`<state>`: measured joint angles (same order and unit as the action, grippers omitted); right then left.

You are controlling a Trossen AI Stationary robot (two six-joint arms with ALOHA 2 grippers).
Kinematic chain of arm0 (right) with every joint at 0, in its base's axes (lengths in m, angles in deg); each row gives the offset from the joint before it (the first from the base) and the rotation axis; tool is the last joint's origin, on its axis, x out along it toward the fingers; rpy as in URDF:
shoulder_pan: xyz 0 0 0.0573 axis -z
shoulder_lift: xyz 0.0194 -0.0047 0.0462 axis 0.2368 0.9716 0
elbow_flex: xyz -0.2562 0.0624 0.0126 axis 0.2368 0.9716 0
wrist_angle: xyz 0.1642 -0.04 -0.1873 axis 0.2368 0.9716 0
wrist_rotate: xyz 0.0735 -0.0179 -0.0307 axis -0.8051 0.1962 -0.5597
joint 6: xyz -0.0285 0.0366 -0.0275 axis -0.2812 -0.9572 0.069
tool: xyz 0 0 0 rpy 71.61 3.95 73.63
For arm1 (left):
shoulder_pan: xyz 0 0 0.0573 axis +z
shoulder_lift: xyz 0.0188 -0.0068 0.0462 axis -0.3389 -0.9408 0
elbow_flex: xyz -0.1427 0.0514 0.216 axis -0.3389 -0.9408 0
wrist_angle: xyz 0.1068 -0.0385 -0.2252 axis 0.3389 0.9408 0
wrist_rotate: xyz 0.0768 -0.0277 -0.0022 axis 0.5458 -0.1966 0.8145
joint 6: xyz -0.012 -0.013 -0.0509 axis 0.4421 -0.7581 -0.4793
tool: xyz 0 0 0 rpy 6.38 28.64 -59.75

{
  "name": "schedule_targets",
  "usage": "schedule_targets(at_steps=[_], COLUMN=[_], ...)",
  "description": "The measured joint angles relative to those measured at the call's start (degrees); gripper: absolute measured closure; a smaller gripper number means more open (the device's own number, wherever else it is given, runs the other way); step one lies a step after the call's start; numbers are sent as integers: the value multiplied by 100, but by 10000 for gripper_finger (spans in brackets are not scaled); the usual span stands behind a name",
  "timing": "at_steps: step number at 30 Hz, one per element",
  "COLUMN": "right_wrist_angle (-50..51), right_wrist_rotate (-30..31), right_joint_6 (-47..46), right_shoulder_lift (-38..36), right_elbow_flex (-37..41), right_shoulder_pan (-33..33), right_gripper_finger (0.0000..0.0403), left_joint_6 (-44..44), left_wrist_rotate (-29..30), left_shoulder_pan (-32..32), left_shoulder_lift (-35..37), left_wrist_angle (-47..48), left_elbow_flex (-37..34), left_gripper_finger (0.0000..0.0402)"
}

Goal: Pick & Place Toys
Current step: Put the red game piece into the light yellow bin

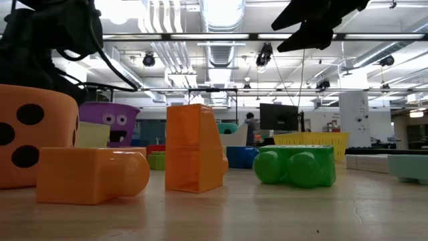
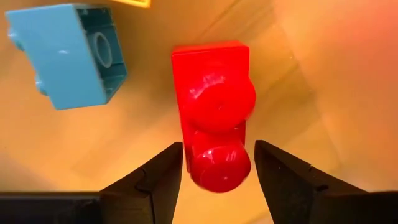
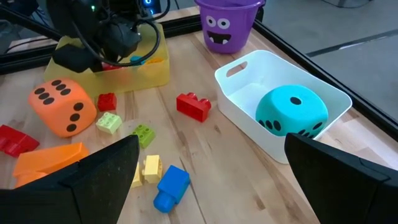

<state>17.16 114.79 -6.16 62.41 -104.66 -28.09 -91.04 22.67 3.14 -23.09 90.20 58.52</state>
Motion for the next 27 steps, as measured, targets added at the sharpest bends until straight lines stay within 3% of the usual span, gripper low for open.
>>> schedule_targets(at_steps=[19,27], right_wrist_angle=[13,13], right_wrist_rotate=[0,0], right_joint_6=[-22,-22], right_shoulder_lift=[0,0], right_elbow_flex=[0,0], right_shoulder_pan=[0,0], right_gripper_finger=[4,4], left_joint_6=[295,688], left_wrist_rotate=[-370,-385], left_shoulder_pan=[442,521], left_shoulder_lift=[222,222], left_wrist_angle=[485,797], left_elbow_flex=[25,530], left_gripper_finger=[199,199])
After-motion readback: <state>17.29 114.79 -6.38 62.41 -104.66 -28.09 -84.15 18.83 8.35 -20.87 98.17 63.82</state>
